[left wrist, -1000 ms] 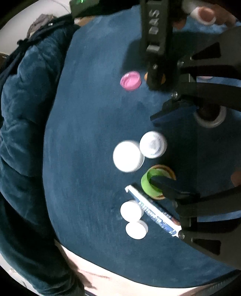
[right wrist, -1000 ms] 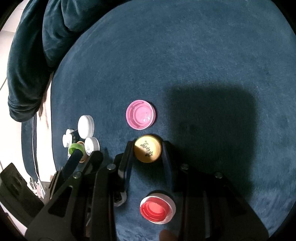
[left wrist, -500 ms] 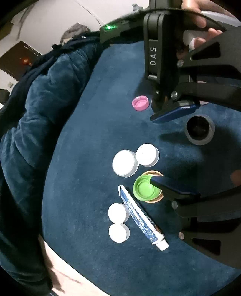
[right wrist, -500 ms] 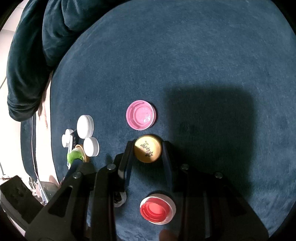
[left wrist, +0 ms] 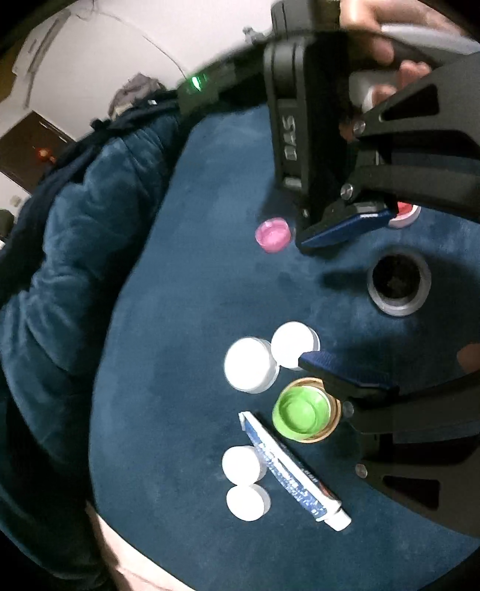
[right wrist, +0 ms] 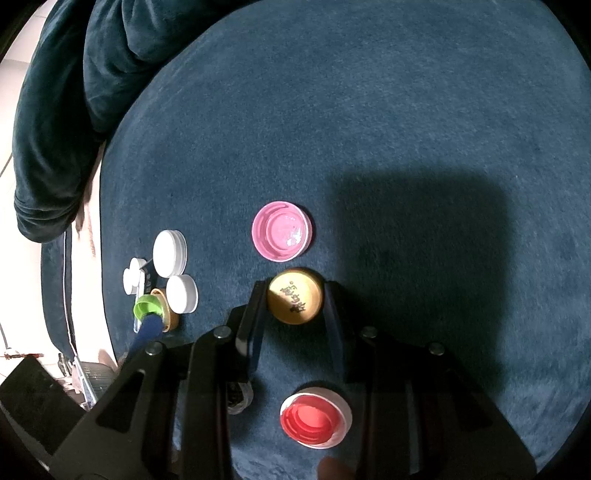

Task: Organize objects
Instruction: 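Grasp a gold printed cap with the right gripper while the left grasps a white QR-code cap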

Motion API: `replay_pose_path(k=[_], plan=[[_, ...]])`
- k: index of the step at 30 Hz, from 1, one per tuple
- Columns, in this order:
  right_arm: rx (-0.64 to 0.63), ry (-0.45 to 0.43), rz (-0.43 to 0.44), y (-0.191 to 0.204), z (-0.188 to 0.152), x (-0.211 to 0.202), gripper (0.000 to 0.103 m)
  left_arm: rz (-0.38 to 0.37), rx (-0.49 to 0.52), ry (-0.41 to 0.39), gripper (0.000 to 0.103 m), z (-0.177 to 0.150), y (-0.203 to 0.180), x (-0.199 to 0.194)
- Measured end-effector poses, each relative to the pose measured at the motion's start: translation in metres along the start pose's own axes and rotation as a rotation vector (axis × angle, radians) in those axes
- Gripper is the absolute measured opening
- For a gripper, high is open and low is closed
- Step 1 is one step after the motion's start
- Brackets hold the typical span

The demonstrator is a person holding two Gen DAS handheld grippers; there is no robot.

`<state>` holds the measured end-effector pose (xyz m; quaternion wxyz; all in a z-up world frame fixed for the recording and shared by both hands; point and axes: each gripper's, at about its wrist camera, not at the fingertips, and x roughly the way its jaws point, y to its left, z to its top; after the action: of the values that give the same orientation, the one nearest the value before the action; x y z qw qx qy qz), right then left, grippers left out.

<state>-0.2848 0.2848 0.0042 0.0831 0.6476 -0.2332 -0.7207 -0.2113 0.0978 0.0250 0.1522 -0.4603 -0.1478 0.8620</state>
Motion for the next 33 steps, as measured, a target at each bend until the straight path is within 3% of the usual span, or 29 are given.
replay_pose_path(k=[9, 10, 12, 20, 27, 33], plan=[[0.003, 0.0, 0.001, 0.001, -0.001, 0.0, 0.032, 0.109, 0.005, 0.012, 0.059, 0.006, 0.004, 0.02], [0.002, 0.0, 0.001, 0.001, -0.002, 0.0, 0.032, 0.141, 0.019, 0.024, 0.055, 0.007, 0.003, 0.024], [-0.003, -0.001, -0.002, 0.001, -0.001, 0.001, 0.032, 0.214, 0.061, 0.04, 0.03, 0.009, -0.001, 0.029], [-0.029, -0.023, -0.021, 0.006, -0.004, -0.006, 0.031, 0.205, 0.077, 0.038, 0.03, 0.005, 0.001, 0.009], [-0.037, -0.053, 0.034, 0.024, -0.027, -0.028, 0.031, 0.211, 0.103, -0.016, 0.03, 0.002, 0.0, -0.054], [-0.196, -0.053, 0.071, 0.087, -0.067, -0.035, 0.031, 0.26, 0.083, -0.109, 0.03, -0.005, 0.023, -0.155]])
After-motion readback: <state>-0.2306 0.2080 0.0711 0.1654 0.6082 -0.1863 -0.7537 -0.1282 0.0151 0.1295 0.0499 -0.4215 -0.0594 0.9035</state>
